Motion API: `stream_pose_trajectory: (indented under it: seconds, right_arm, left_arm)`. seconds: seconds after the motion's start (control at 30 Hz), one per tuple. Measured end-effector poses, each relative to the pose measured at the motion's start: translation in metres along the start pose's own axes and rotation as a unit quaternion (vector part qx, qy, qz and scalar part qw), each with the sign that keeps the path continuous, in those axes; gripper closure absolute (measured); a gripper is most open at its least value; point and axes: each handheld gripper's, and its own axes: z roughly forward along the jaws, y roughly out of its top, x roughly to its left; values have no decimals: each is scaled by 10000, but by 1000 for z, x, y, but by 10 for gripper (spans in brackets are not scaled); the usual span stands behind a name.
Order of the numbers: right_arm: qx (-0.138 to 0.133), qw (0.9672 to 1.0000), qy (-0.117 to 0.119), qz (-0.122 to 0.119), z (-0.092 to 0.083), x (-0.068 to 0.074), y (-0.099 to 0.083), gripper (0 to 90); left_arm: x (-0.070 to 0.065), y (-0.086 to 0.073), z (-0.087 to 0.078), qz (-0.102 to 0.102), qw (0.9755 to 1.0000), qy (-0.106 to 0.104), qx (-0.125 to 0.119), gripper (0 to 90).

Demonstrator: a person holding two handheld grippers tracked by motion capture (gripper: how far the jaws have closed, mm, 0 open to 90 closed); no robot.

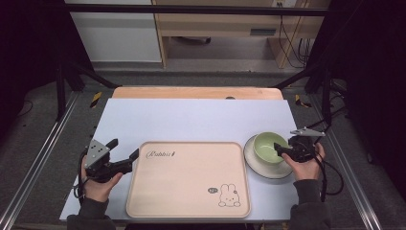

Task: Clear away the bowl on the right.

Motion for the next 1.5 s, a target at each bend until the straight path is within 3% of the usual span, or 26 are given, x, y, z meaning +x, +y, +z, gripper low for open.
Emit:
stream_pose_trajectory:
  seconds: [0.73, 1.5]
  right_arm:
    - [688, 9973, 64, 263, 20, -7, -7, 606]
    - [1001, 9924, 169, 699, 27, -14, -8, 748]
  left_arm:
    - [-2, -2, 3, 30, 10000, -18, 60, 164]
    - [-2, -3, 4, 35, 10000, -19, 90, 166]
